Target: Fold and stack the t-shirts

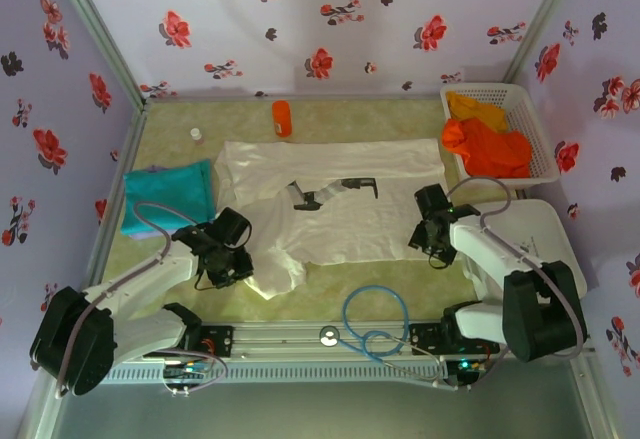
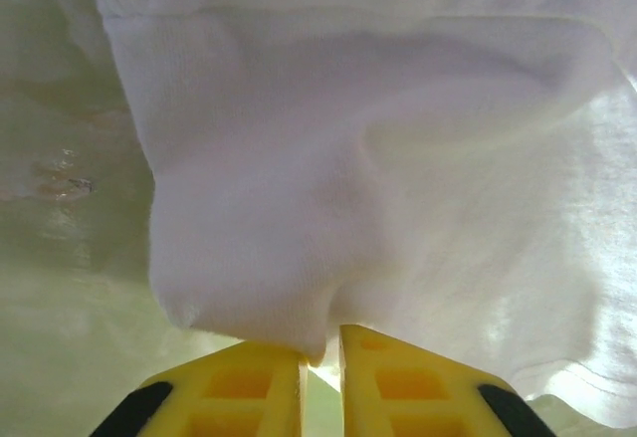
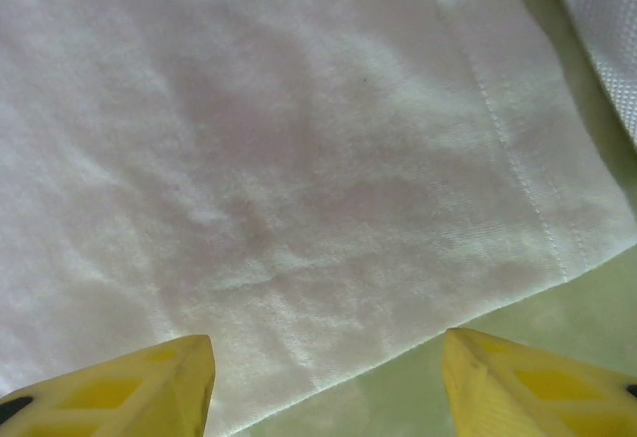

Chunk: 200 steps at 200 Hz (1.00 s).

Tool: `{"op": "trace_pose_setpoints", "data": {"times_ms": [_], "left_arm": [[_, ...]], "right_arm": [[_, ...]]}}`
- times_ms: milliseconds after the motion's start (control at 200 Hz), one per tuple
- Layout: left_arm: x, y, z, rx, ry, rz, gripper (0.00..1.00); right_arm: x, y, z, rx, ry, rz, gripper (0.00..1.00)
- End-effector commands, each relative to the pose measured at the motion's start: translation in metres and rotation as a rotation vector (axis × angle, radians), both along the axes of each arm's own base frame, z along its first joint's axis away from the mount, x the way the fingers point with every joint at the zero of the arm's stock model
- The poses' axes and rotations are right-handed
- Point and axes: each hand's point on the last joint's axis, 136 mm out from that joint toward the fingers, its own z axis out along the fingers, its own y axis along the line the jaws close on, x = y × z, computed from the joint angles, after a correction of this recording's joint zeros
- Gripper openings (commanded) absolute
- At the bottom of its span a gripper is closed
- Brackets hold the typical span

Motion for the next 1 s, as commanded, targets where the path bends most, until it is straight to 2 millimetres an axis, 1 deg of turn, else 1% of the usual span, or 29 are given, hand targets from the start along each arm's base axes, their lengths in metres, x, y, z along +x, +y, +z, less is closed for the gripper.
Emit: {"op": "trace_pose_setpoints", "data": {"times_ms": [0,115,250,280,345,375,405,425,500,580,620,680,700,720,750,905,995], "left_arm": [[0.000,0.002,0.002,0.023,-0.001,-0.023,0.18],[0.000,0.002,0.001,0.017,-0.004,-0.018,0.20],[-0.001,0.002,-0.002,0.012,-0.004,-0.012,0.22],[-0.001,0.002,-0.004,0.012,-0.004,-0.010,0.22],[0.000,0.001,-0.006,0.009,-0.007,-0.008,0.17],[0.000,0.001,-0.007,0.007,-0.008,-0.008,0.12],[0.001,0.001,-0.007,0.006,-0.010,-0.008,0.03],[0.001,0.000,-0.007,0.008,-0.009,-0.008,0.00],[0.003,-0.001,-0.003,0.009,-0.011,-0.017,0.00],[0.008,-0.002,0.006,0.013,-0.026,-0.026,0.00],[0.011,-0.003,0.012,0.014,-0.038,-0.031,0.00],[0.015,-0.004,0.021,0.015,-0.048,-0.042,0.00],[0.016,-0.004,0.024,0.014,-0.051,-0.043,0.00],[0.017,-0.004,0.027,0.013,-0.054,-0.046,0.00],[0.020,-0.004,0.033,0.010,-0.064,-0.048,0.00],[0.039,-0.006,0.063,-0.005,-0.120,-0.066,0.00],[0.053,-0.004,0.076,-0.005,-0.146,-0.075,0.00]], "right_arm": [[-0.018,-0.006,-0.013,-0.037,0.082,-0.018,0.62],[-0.021,-0.001,-0.022,-0.012,0.105,-0.018,0.61],[-0.023,-0.001,-0.029,-0.014,0.129,-0.022,0.53],[-0.022,-0.001,-0.028,-0.017,0.127,-0.020,0.49],[-0.019,-0.002,-0.027,-0.020,0.115,-0.020,0.40],[-0.016,-0.001,-0.027,-0.020,0.111,-0.018,0.36],[-0.014,0.000,-0.026,-0.019,0.105,-0.015,0.32],[-0.012,0.000,-0.025,-0.020,0.100,-0.015,0.30],[-0.005,0.001,-0.020,-0.023,0.089,-0.004,0.21],[0.003,0.002,-0.013,-0.029,0.075,0.011,0.18],[0.008,0.003,-0.007,-0.032,0.066,0.017,0.13],[0.014,0.004,0.000,-0.034,0.053,0.031,0.10],[0.016,0.005,0.002,-0.034,0.048,0.036,0.08],[0.019,0.005,0.005,-0.036,0.045,0.040,0.03],[0.023,0.005,0.008,-0.037,0.038,0.047,0.00],[0.044,0.011,0.027,-0.036,0.015,0.086,0.00],[0.059,0.014,0.035,-0.042,0.011,0.111,0.00]]}}
